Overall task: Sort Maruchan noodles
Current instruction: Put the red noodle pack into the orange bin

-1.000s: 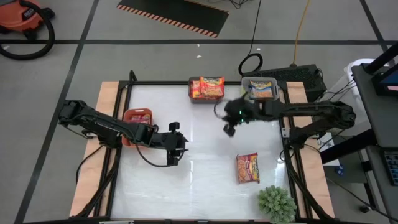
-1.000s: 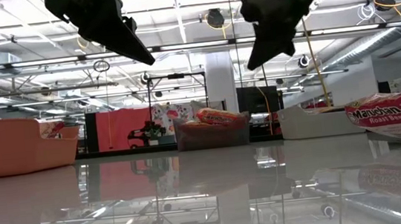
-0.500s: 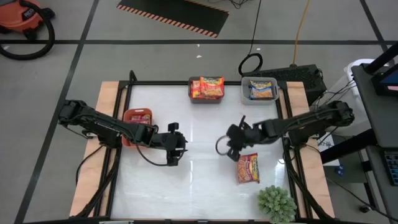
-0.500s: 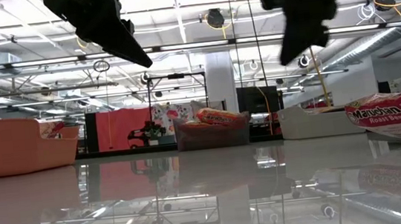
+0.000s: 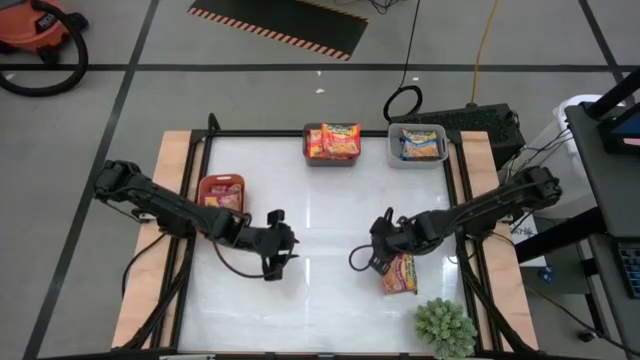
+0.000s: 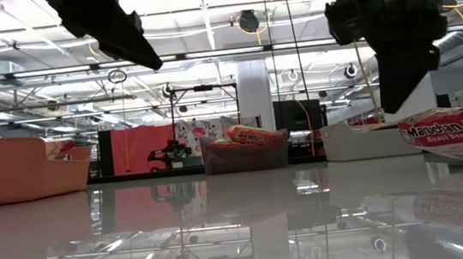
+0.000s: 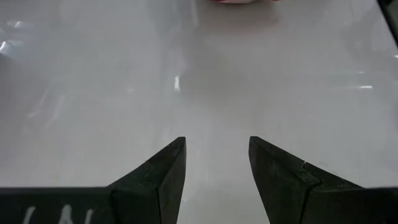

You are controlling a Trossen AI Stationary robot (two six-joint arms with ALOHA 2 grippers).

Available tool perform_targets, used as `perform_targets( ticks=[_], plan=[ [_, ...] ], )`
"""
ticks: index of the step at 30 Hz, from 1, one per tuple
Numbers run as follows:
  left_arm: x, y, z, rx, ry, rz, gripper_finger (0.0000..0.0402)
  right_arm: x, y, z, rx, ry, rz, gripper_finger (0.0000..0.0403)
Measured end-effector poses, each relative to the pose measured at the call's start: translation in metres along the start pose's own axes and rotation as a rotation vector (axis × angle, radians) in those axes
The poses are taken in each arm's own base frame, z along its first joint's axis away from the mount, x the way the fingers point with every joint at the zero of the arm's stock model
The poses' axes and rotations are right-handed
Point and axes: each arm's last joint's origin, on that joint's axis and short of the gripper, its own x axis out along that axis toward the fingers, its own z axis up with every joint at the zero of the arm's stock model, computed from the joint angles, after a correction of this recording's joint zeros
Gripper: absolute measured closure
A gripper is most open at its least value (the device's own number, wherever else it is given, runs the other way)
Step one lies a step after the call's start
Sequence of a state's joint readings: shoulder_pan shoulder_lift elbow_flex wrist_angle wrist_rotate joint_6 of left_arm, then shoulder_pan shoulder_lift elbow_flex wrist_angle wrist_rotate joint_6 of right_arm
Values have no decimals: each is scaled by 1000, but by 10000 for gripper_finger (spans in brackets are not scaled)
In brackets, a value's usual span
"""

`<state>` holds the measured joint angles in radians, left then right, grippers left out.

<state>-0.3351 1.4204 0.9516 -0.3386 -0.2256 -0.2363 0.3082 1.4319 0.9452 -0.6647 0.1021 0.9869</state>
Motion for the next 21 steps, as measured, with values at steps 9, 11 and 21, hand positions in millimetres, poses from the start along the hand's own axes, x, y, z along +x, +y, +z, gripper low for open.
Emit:
perform_targets(
  ticks=[9, 11, 21],
  plan=[
    [-2, -9, -1, 16, -8, -25, 220, 22, 0, -10, 44, 29, -31, 321],
    [-2, -10, -1, 16, -8, -25, 220, 24, 0, -10, 43, 23, -20, 321],
    [-2, -10, -1, 23, -12, -26, 220, 24, 22, 3, -95, -102, 246, 321]
  ],
)
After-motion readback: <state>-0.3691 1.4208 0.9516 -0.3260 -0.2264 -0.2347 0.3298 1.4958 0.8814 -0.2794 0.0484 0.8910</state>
